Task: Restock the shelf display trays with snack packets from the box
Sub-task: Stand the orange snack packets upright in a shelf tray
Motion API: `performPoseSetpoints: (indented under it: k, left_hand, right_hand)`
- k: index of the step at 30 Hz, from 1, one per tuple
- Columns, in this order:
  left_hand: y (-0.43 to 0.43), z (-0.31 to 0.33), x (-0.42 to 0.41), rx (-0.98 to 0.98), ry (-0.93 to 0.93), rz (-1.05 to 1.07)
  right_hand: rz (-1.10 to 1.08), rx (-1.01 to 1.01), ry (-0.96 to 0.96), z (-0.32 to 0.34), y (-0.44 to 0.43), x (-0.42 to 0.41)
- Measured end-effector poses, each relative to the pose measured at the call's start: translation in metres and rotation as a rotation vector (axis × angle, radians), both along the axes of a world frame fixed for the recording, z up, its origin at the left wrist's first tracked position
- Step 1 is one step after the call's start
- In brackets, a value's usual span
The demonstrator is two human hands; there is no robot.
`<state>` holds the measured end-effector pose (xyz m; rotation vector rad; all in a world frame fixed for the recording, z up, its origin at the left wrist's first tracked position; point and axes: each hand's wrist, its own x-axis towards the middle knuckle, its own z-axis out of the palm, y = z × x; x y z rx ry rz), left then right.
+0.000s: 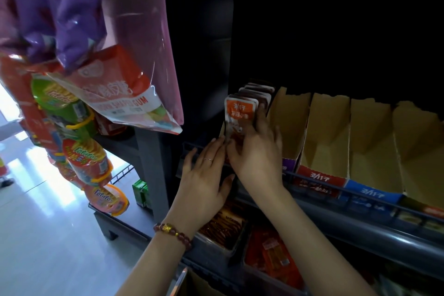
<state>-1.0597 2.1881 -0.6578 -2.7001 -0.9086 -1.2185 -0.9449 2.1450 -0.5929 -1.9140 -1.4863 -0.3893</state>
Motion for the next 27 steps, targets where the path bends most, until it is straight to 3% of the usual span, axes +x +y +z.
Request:
performPoseSetpoints:
  k: [11, 19, 27]
  left_hand:
    - [0.001, 0.000, 0.000, 0.026, 0.004, -0.002]
    - [0.004, 0.003, -0.003, 0.009, 0.050, 0.000]
    - [0.000, 0.010, -0.022, -0.016, 0.222, 0.010]
  right_hand:
    - [-0.225, 0.109, -0.129, -0.003, -0.001, 0.001]
    - [-0.113, 0.121, -0.136, -0.005, -0.001, 0.001]
    - [-0.041, 0.145, -0.057, -0.001, -0.011, 0.008]
